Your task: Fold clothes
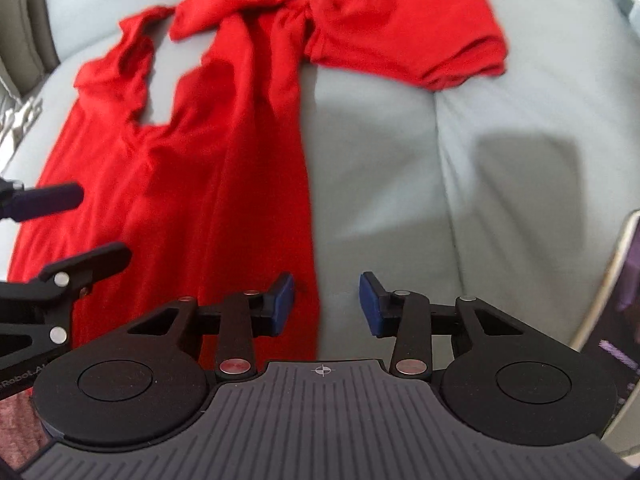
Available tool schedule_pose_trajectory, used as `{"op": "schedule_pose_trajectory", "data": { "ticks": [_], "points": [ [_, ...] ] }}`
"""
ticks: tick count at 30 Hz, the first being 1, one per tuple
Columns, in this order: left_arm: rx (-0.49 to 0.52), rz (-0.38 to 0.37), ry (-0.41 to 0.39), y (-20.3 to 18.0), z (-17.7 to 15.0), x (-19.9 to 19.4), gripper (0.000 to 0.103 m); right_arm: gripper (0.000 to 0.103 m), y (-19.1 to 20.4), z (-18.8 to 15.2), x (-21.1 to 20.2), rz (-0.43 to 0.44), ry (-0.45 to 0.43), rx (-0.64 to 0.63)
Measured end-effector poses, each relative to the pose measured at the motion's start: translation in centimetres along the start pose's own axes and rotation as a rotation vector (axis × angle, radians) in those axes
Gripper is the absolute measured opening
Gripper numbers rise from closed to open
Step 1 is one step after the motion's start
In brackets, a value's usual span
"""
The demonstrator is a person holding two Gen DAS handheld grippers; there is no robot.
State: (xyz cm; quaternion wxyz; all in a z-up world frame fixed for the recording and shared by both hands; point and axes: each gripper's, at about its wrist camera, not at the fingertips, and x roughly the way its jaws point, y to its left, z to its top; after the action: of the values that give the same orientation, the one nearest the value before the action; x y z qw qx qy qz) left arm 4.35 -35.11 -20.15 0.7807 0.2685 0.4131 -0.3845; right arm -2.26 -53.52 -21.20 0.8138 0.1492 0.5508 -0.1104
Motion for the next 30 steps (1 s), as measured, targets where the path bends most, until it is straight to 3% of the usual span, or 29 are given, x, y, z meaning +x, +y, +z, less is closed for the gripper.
{"op": "schedule_pose_trajectory", "data": {
  "ticks": [1, 2, 8, 10, 12, 13, 15, 19, 21, 23, 30],
  "points": [
    [-0.002, 0.003, 0.014, -0.1, 0.0, 0.4, 0.049, 0.009, 0.2, 0.1, -0.1, 0.015, -0.001, -0.013],
    [-0.005, 0.002, 0.020, -0.1, -0.1, 0.6, 0.047, 0.002, 0.3, 0.1, -0.1, 0.028, 0.002, -0.011],
    [-0.013, 0.008, 0.085, -0.2, -1.3, 0.7, 0.045, 0.000, -1.3, 0.1, -1.6, -0.055, -0.022, 0.090],
    [-0.015, 0.011, 0.114, -0.3, -1.8, 0.9, 0.045, 0.000, -2.6, -0.1, -1.7, -0.053, -0.002, 0.147],
    [-0.018, 0.014, 0.141, -0.5, -2.3, 1.1, 0.045, 0.000, -3.2, -0.3, -1.3, -0.103, 0.032, 0.138],
    [-0.019, 0.013, 0.135, -0.5, -2.4, 1.0, 0.045, 0.006, -3.5, -0.4, -1.1, -0.140, 0.041, 0.132],
    [-0.023, 0.009, 0.119, -0.4, -2.3, 0.6, 0.045, 0.010, -4.4, -0.6, -1.3, -0.104, 0.040, 0.177],
    [-0.019, 0.010, -0.015, -0.5, 0.6, -0.5, 0.045, 0.014, -5.3, 0.6, -2.3, -0.080, -0.026, 0.184],
    [-0.025, 0.007, -0.063, -0.7, 2.6, -0.4, 0.046, 0.019, -5.6, 2.5, -2.9, -0.079, -0.094, 0.196],
    [-0.058, -0.002, -0.105, -0.7, 5.4, 0.5, 0.046, 0.034, -5.8, 3.8, -3.1, -0.079, -0.128, 0.209],
    [-0.170, -0.042, -0.175, -0.8, 13.7, 5.2, 0.046, 0.046, -10.3, 12.2, -2.3, -0.146, -0.286, 0.202]
  ]
}}
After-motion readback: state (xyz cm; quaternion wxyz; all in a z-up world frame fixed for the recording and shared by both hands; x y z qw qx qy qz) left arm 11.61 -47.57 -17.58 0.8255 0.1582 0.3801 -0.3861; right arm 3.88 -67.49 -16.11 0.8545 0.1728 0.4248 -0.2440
